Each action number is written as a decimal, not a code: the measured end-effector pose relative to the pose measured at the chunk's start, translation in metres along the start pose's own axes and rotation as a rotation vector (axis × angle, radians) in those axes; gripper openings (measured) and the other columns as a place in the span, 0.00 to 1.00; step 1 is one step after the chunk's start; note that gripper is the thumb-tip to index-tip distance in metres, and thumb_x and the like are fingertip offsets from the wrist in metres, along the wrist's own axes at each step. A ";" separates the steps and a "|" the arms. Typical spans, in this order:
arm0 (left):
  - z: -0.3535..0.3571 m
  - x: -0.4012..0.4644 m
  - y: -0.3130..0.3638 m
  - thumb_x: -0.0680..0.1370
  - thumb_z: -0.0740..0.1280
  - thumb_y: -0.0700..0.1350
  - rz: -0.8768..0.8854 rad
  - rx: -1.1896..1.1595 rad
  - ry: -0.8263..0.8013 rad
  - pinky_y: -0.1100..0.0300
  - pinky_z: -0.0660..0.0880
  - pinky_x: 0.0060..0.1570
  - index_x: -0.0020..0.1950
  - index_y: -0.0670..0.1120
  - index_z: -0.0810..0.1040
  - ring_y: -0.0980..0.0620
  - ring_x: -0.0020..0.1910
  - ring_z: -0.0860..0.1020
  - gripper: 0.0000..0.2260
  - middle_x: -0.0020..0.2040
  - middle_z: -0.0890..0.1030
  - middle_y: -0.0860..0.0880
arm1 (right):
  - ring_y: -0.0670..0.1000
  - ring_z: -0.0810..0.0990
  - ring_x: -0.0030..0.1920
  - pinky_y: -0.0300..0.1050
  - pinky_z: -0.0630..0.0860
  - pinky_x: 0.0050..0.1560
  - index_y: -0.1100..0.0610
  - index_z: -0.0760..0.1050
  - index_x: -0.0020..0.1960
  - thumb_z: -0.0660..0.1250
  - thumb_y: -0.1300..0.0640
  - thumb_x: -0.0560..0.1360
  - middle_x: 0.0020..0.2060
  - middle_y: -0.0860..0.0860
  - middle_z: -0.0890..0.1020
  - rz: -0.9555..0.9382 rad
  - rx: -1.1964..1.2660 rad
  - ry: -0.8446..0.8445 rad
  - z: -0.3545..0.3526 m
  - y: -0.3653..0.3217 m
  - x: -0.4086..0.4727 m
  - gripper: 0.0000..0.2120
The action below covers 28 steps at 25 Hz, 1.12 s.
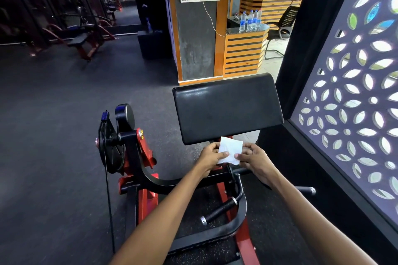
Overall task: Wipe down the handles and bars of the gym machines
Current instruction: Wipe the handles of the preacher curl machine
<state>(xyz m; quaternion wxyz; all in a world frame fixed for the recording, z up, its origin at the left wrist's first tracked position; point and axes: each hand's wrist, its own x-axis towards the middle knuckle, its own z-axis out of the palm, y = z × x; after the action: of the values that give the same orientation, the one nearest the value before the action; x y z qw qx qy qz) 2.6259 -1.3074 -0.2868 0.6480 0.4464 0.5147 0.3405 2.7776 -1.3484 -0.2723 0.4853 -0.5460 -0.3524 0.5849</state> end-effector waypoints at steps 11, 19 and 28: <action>-0.005 -0.004 0.000 0.74 0.67 0.29 -0.123 -0.176 -0.044 0.63 0.79 0.40 0.57 0.40 0.73 0.51 0.41 0.79 0.13 0.45 0.79 0.44 | 0.52 0.79 0.37 0.46 0.73 0.41 0.60 0.78 0.44 0.66 0.63 0.75 0.37 0.55 0.80 -0.006 0.025 0.049 0.006 0.002 0.000 0.03; -0.001 -0.006 -0.029 0.76 0.69 0.33 -0.011 -0.007 0.040 0.63 0.78 0.40 0.64 0.40 0.71 0.55 0.41 0.78 0.17 0.44 0.78 0.48 | 0.53 0.80 0.37 0.42 0.78 0.40 0.65 0.76 0.51 0.69 0.70 0.71 0.40 0.58 0.81 0.103 -0.106 -0.009 0.002 0.026 0.017 0.09; -0.036 0.005 -0.150 0.80 0.63 0.46 0.029 0.937 0.293 0.52 0.71 0.57 0.61 0.44 0.76 0.47 0.59 0.75 0.12 0.58 0.79 0.47 | 0.56 0.82 0.39 0.47 0.82 0.38 0.53 0.78 0.42 0.67 0.63 0.69 0.43 0.57 0.82 0.239 -0.306 0.262 -0.029 0.127 0.051 0.06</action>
<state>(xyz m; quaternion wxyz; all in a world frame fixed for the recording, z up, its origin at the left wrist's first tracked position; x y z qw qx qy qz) 2.5893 -1.3498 -0.4309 0.2936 0.6444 0.6920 0.1404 2.7863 -1.3391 -0.4120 0.3659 -0.7224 -0.3039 0.5020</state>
